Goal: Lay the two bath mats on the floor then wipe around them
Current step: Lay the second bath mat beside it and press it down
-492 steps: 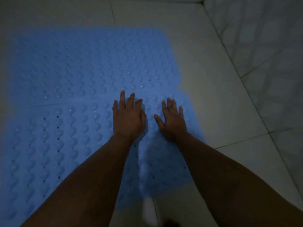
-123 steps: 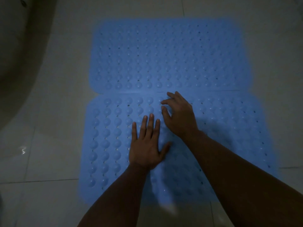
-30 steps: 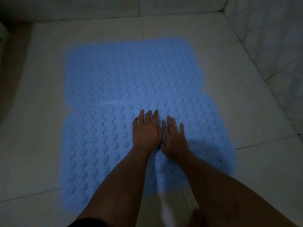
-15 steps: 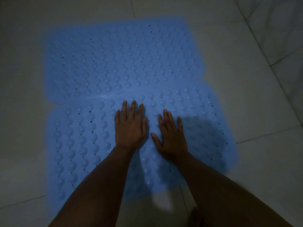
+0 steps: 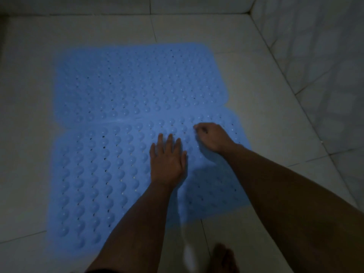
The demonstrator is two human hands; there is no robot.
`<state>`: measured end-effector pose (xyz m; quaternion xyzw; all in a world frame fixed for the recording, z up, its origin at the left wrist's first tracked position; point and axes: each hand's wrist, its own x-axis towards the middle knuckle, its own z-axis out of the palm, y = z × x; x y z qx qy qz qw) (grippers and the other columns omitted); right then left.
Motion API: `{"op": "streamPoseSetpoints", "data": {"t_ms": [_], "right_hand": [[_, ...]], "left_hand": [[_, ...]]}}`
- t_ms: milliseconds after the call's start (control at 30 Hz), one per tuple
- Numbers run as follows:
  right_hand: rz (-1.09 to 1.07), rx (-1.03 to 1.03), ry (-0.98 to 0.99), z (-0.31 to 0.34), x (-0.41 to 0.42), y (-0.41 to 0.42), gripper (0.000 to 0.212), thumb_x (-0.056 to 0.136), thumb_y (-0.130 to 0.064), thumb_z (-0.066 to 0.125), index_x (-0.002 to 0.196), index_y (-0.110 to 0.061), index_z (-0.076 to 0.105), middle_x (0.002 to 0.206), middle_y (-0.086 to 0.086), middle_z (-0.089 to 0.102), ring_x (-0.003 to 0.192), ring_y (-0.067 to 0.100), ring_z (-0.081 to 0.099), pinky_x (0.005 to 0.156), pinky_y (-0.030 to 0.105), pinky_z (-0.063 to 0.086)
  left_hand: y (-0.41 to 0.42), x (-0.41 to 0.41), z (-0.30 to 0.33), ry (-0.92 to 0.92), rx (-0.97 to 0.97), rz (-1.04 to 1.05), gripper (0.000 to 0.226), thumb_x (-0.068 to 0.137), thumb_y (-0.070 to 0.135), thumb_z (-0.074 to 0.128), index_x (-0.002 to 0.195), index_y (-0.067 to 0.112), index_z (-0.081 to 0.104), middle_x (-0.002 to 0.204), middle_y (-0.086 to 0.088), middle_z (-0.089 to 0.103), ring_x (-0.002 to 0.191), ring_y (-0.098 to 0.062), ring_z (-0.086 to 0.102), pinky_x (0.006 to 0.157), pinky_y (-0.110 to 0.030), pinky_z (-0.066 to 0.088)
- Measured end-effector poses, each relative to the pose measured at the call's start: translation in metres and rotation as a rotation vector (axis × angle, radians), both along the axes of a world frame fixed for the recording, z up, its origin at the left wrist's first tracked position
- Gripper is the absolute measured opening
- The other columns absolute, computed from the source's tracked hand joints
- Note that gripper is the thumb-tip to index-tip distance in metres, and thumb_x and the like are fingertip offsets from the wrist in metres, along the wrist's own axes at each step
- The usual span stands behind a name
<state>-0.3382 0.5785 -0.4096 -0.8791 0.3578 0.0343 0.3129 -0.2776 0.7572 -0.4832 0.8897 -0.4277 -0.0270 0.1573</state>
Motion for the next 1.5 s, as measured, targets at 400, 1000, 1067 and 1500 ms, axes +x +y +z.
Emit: {"op": "streamPoseSetpoints", "data": {"t_ms": [400,1000,1067,1500], "right_hand": [[-0.066,-0.271,-0.199,-0.051,-0.024,-0.07,0.038,0.102,-0.041,0.047,0.091,-0.015,0.072,0.094,0.007,0.073,0.093,0.027,0.066,0.079,0.035,0.049],[-0.066,0.053,0.178,0.0,-0.102,-0.059,0.043,0.103,-0.047,0.042,0.079,-0.019,0.064,0.101,0.01,0.069,0.104,0.032,0.064,0.084,0.033,0.045],[-0.058,-0.045,0.119,-0.019,-0.098,-0.044,0.052,0.098,-0.053,0.036,0.118,-0.017,0.069,0.129,0.014,0.066,0.125,0.033,0.058,0.103,0.041,0.047],[0.075,-0.469,0.081,-0.115,-0.09,0.013,0.08,0.1,-0.062,0.032,0.16,-0.011,0.022,0.169,0.012,0.008,0.157,0.028,0.004,0.122,0.059,0.011]], "left_hand": [[-0.058,-0.054,-0.045,-0.002,0.168,-0.295,0.095,0.099,0.074,0.023,0.163,0.004,0.013,0.173,-0.014,-0.001,0.16,-0.033,-0.007,0.123,-0.067,0.005],[-0.112,-0.032,0.05,0.191,0.344,-0.072,0.04,0.099,0.041,0.042,0.12,0.019,0.067,0.125,-0.008,0.069,0.124,-0.03,0.059,0.112,-0.045,0.035],[-0.106,-0.035,0.042,0.117,0.229,-0.055,0.041,0.095,0.038,0.044,0.121,0.019,0.069,0.133,-0.006,0.066,0.143,-0.032,0.045,0.114,-0.049,0.034],[-0.059,-0.003,-0.032,-0.138,-0.071,-0.101,0.048,0.086,0.031,0.06,0.132,0.017,0.066,0.149,-0.01,0.056,0.153,-0.041,0.029,0.117,-0.06,0.03]]}}
